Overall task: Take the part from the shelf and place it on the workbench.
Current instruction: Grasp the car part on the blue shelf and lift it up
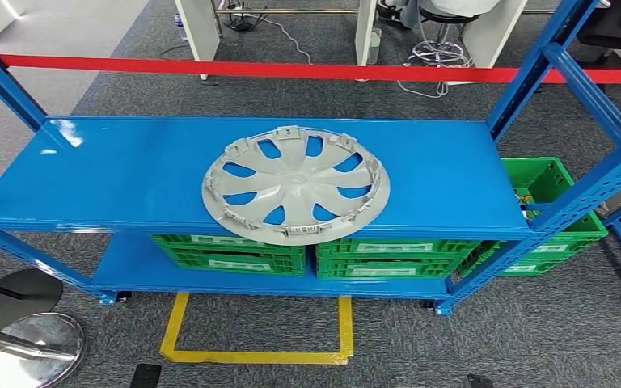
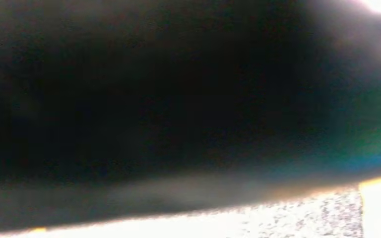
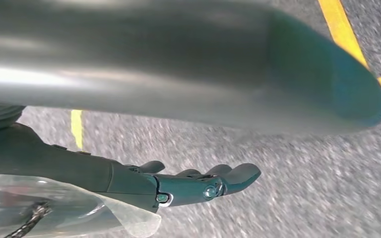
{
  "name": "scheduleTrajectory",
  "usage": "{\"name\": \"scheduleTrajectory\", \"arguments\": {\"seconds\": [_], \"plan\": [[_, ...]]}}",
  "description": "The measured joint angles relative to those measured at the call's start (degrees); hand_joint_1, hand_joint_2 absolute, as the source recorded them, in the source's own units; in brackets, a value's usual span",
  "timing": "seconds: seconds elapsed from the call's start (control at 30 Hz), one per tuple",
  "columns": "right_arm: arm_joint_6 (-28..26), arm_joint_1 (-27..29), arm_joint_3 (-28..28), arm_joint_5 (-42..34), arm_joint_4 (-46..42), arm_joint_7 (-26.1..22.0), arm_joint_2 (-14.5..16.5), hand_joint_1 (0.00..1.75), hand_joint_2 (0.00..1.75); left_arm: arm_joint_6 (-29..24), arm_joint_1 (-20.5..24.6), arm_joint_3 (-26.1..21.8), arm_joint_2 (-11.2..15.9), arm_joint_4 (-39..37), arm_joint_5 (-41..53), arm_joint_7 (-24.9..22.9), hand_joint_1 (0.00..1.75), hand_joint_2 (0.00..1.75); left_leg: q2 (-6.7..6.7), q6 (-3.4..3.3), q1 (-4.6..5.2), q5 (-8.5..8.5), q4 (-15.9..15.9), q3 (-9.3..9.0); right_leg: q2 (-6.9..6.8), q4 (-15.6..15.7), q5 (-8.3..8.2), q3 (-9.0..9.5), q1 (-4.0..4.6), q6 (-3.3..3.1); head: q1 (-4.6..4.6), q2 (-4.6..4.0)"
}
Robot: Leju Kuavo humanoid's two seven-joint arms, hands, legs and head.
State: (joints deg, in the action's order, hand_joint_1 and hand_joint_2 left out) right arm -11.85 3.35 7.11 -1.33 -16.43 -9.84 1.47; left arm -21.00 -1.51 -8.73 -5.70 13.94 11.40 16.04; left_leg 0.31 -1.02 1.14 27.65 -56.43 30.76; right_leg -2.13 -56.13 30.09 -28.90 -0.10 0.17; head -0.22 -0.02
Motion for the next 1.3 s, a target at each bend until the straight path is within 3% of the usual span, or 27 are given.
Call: {"name": "scheduleTrajectory", "arguments": {"seconds": [0.2, 0.53, 0.67, 0.97, 1.3], "plan": [[-0.1, -0.3, -0.6, 2.4, -1.5, -3.6, -0.7, 0.0, 0.0, -0.6, 0.2, 0.4, 2.1, -0.3, 0.9, 2.5, 0.0, 0.0, 0.0, 0.0, 0.0, 0.0, 0.0, 0.0, 0.0, 0.0, 0.0, 0.0, 0.0, 0.0, 0.0, 0.0], [-3.0, 1.4, -1.1, 6.3, -13.0, -2.9, -0.8, 0.0, 0.0, -0.6, 0.2, 1.7, 3.9, -1.2, 2.7, 1.6, 0.0, 0.0, -0.01, 0.0, 0.0, 0.0, 0.0, 0.01, 0.0, 0.0, 0.0, 0.02, 0.0, 0.0, -0.01, 0.0], [-6.2, 4.3, -2.2, 11.5, -24.4, -1.9, -0.8, 0.0, 1.75, -0.6, 0.0, 2.6, 3.7, -1.3, 4.1, 1.6, 0.0, 0.0, 0.0, 0.0, 0.02, 0.0, 0.0, 0.03, -0.01, 0.0, 0.0, 0.0, -0.01, 0.0, 0.01, 0.0], [-8.5, 10.1, -4.0, 18.1, -55.7, 1.7, -0.8, 0.0, 1.75, -1.3, -0.5, 5.3, 3.5, -2.2, 6.7, -1.1, 0.0, 0.0, 0.0, 0.0, 0.02, 0.0, 0.0, 0.01, -0.04, 0.0, 0.0, -0.01, -0.01, 0.0, 0.0, 0.0], [-7.9, 15.8, -4.6, 19.6, -73.1, -1.1, -0.8, 0.0, 1.75, -1.6, -0.5, 6.1, 2.9, -2.7, 7.1, -1.5, 0.0, 0.0, -0.01, 0.0, 0.02, 0.0, 0.0, 0.03, -0.04, 0.0, 0.01, -0.01, -0.01, 0.0, 0.0, 0.01]]}}
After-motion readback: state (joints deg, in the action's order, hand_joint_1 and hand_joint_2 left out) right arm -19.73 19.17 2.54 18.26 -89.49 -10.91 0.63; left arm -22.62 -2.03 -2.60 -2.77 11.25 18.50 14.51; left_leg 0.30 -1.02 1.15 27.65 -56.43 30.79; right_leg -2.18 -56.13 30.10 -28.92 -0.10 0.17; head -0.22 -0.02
